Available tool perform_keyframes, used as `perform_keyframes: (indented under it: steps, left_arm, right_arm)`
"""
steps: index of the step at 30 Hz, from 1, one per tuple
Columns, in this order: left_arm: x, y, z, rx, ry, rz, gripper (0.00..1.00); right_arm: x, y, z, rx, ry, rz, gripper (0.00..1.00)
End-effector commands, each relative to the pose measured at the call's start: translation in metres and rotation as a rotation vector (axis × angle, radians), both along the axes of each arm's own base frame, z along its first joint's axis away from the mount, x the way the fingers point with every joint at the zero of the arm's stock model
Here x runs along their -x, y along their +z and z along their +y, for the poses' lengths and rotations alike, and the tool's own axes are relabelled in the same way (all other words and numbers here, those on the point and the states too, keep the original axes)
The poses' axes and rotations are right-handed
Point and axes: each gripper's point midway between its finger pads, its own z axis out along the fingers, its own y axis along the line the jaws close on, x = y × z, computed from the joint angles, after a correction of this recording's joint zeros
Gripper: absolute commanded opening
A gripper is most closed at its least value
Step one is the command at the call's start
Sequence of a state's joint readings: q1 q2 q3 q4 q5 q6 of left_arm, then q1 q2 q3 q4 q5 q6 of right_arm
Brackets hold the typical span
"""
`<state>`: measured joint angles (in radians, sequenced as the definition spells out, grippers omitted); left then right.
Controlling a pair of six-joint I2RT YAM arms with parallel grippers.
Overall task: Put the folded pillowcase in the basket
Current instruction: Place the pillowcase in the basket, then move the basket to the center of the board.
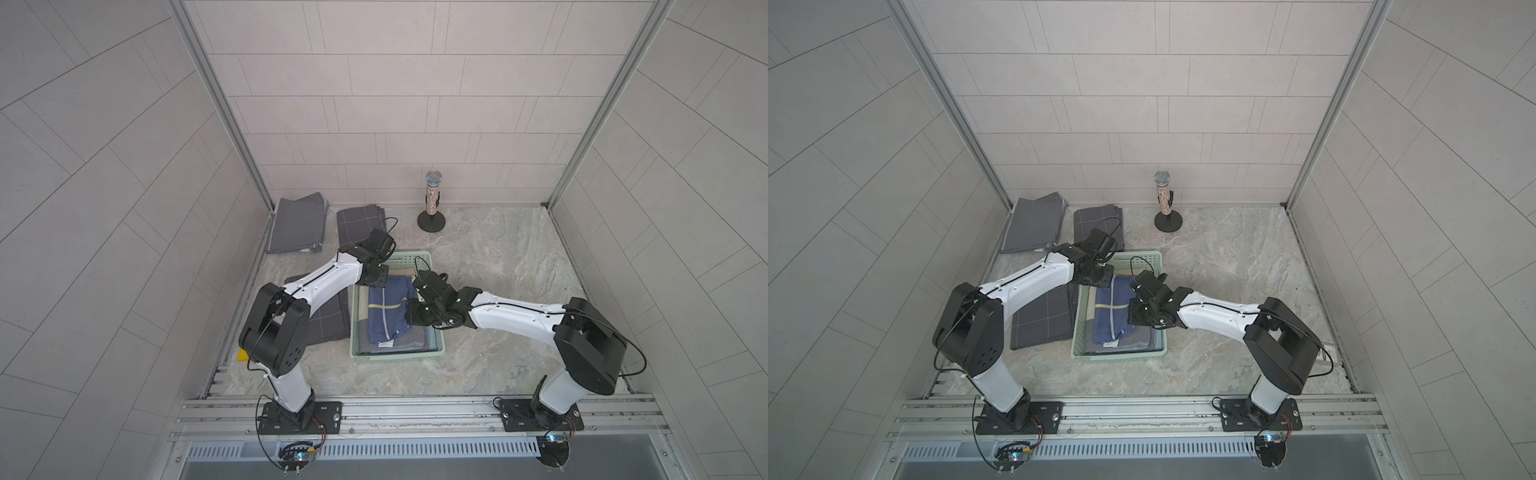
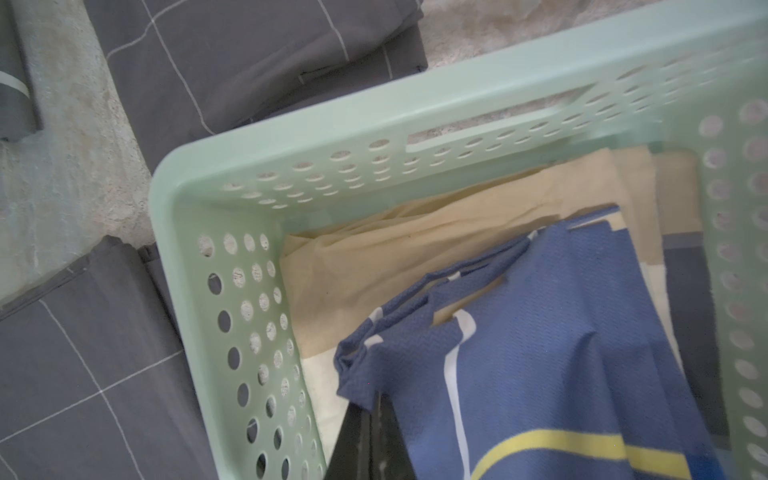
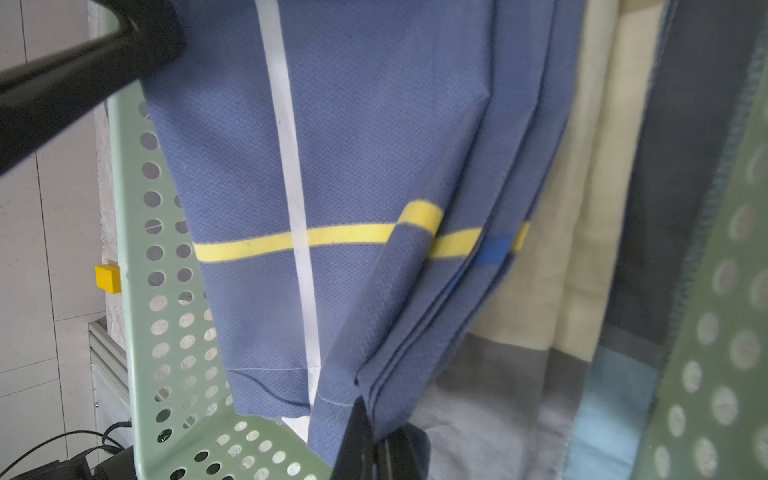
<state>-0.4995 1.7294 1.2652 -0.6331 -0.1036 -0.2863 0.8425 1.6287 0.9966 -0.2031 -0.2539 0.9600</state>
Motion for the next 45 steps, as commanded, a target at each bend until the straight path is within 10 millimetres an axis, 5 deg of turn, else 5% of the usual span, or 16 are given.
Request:
perform_keyframes:
  steps: [1,7,10,16,21,27,33,42,45]
  left_arm:
    - [-0.013,-0.005,0.009,-0.024,0.000,-0.045,0.00]
    - [-0.018,-0.018,0.009,-0.044,-0.001,-0.037,0.00]
    - [-0.013,-0.018,0.011,-0.068,-0.005,0.014,0.32]
    - [-0.008,0.041,0.004,0.045,-0.030,-0.119,0.62]
    - [0.011,0.088,0.025,0.038,0.001,-0.210,0.71]
    - [0.046,0.073,0.081,0.153,0.216,-0.079,0.69]
    - [0.080,0.046,0.129,0.178,0.383,0.041,0.68]
    - [0.105,0.025,0.136,0.219,0.403,0.068,0.68]
    - [0.107,0.021,0.137,0.213,0.406,0.076,0.68]
  right_arm:
    - [-0.001,0.003,0.004,-0.021,-0.007,-0.020,0.00]
    - [0.010,-0.017,0.000,0.000,-0.009,0.022,0.00]
    - [0.020,-0.018,-0.006,0.008,-0.007,0.017,0.36]
    - [0.048,0.044,-0.026,0.061,0.064,-0.129,0.55]
    - [0.051,0.072,-0.069,0.167,0.047,-0.246,0.57]
    - [0.017,0.073,-0.112,0.296,0.037,-0.250,0.56]
    - [-0.010,0.046,-0.114,0.331,0.064,-0.162,0.53]
    - [-0.006,-0.010,-0.104,0.318,0.092,-0.043,0.39]
    - [-0.003,-0.013,-0.110,0.333,0.074,-0.040,0.21]
